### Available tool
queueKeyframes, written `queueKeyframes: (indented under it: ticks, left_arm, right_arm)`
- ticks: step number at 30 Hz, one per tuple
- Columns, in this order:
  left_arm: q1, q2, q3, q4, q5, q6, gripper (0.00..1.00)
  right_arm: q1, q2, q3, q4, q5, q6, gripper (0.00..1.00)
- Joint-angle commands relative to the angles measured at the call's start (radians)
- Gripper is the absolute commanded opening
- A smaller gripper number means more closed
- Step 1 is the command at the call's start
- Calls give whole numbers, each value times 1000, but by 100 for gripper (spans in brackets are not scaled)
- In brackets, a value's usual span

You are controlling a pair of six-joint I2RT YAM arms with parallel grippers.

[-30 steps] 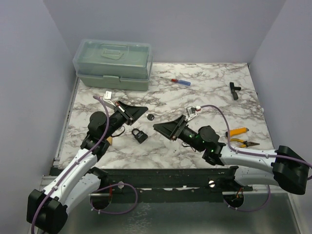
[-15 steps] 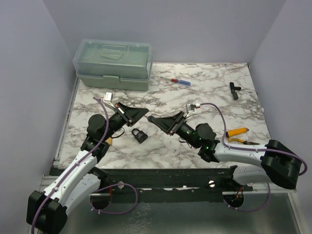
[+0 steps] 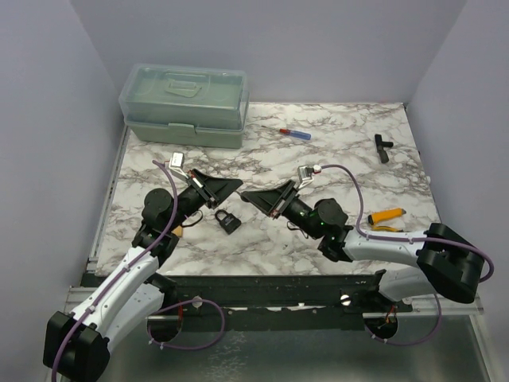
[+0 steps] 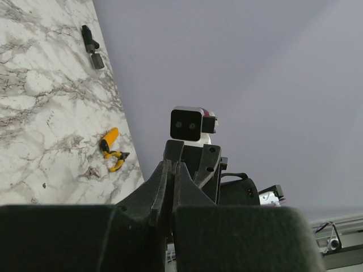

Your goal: Unlock with the key

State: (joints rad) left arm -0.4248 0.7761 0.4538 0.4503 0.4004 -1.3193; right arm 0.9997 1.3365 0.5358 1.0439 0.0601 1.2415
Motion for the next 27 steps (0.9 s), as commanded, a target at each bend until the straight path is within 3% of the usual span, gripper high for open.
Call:
queueKeyframes:
  ticks: [1, 4, 9, 13, 19, 22, 27]
  left_arm:
    - [3, 4, -5, 27, 18, 16, 0]
    - [3, 9, -9, 27, 15, 15, 0]
    - [4, 9, -13, 27, 15, 15, 0]
    - [4, 14, -24, 10, 18, 8, 3]
    - [4, 8, 60, -341, -20, 117, 75]
    - [4, 4, 147, -618, -93, 217, 86]
    - [6, 65, 274, -946, -211, 313, 88]
  right_arm:
    - [-1, 20, 24, 67, -39, -2, 25]
    - [-1, 19, 27, 71, -40, -10, 20]
    - [-1, 12, 29, 64, -38, -26, 1]
    - [-1, -4, 18, 44, -39, -42, 1]
    - [-1, -102, -69, -60, 60, -103, 1]
    - [-1, -192, -126, -173, 147, -139, 1]
    - [-1, -364, -193, -397, 313, -202, 1]
